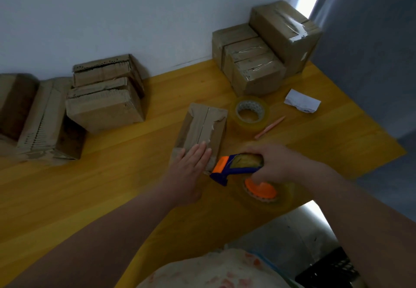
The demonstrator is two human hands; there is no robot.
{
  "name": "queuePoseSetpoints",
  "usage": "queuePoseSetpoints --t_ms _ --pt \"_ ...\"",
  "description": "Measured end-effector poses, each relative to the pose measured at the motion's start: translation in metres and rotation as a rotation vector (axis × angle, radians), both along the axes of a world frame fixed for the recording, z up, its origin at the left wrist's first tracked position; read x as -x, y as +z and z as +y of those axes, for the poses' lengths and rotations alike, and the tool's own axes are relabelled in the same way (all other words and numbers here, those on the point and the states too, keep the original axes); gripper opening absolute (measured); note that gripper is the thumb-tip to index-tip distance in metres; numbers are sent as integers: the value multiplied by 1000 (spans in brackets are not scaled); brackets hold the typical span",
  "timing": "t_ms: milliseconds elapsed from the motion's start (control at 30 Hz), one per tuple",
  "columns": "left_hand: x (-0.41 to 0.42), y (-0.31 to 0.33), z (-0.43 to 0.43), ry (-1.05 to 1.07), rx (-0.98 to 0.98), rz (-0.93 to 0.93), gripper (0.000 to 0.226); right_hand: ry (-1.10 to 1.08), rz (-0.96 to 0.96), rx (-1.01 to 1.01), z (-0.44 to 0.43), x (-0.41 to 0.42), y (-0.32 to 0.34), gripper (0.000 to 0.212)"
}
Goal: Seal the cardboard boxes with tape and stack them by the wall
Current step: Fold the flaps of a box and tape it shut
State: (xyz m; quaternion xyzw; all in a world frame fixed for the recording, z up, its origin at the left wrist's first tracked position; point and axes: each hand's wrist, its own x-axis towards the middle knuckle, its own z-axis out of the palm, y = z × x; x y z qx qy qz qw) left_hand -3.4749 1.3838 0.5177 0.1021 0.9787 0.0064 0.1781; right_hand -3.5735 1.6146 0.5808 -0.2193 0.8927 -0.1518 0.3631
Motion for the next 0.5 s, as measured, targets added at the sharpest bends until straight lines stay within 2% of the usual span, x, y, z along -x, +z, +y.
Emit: queuePoseSetpoints --t_ms 133,367,500 --pt "0 -2 0 10 -12 3 104 -54 -109 36 -1 7 -2 73" --pt "1 2 2 20 -12 14 102 -52 -196 -7 -7 16 -1 89" --pt "1 4 1 21 -27 20 100 -55 -190 -52 -10 16 4 72"
